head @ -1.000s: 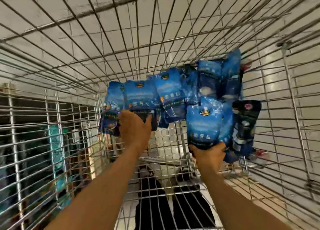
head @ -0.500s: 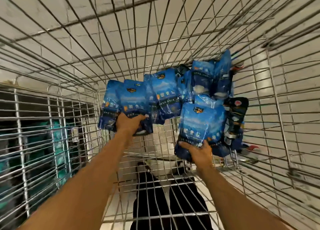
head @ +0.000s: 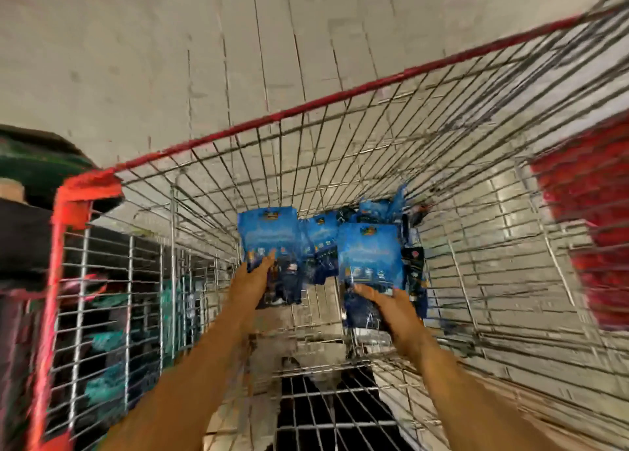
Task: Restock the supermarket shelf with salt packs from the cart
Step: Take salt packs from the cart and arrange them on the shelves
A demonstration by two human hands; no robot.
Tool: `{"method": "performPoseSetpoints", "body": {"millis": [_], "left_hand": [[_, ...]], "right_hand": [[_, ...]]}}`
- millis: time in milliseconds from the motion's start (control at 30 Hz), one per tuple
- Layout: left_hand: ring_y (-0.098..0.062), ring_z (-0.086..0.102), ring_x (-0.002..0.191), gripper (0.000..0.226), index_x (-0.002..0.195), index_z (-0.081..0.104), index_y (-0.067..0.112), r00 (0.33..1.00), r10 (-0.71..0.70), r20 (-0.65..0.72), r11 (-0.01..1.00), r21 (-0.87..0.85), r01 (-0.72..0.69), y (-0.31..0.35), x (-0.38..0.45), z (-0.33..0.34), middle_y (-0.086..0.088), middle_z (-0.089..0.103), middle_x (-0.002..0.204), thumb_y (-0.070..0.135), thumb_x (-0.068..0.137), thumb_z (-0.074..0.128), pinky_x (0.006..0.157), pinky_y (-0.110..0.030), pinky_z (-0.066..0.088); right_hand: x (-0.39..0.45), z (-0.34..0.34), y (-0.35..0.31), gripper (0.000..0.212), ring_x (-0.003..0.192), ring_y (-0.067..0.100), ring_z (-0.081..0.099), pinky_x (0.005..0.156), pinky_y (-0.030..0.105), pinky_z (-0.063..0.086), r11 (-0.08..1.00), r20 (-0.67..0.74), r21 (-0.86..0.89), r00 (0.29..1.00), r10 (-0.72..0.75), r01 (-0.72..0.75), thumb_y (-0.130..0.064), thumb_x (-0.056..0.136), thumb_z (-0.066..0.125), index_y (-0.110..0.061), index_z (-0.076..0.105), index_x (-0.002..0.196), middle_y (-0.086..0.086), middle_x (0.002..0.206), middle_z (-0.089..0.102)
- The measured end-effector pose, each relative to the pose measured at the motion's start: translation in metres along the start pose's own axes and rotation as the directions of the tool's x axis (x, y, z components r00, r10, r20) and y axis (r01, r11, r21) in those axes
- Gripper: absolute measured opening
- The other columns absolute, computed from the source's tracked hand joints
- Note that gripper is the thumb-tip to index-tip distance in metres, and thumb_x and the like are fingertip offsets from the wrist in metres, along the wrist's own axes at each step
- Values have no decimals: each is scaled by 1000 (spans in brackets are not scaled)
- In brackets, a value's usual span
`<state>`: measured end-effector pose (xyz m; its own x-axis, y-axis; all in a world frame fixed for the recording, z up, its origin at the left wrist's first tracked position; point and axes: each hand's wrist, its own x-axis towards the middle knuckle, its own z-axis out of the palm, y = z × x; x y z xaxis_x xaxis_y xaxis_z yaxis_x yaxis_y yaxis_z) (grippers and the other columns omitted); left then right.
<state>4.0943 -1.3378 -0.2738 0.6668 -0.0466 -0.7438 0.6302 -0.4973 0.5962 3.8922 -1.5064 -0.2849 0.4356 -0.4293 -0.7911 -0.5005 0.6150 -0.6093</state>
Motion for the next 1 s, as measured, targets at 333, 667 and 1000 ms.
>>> {"method": "performPoseSetpoints", "body": {"millis": [333,667,1000], "left_hand": [[-20,61,117,82,132,56,32,970,226,86,952,-230,-201,62,-168,-101,6,64,128,64,61,80,99,-47,50],[-6,71,97,46,112,69,27,869,478,-128,780,-393,-487,61,-278,-188,8,74,111,46,72,78,73,-23,57],[-19,68,109,62,118,68,28,742,327,-585,648,-433,-627,-4,-390,-250,7,73,114,60,66,78,100,-52,50]], "right_hand": [[-178,26,-88,36,75,-3,71,54,10,51,958,-28,40,958,-284,285,-29,65,86,-31,67,96,-18,88,76],[-274,70,-126,68,83,21,70,61,37,60,848,96,-49,848,-521,527,-61,53,85,-31,66,111,-6,93,76],[-320,125,-140,61,84,9,74,64,25,58,732,539,-71,644,-544,678,-69,45,84,-44,72,98,-12,93,77]]}}
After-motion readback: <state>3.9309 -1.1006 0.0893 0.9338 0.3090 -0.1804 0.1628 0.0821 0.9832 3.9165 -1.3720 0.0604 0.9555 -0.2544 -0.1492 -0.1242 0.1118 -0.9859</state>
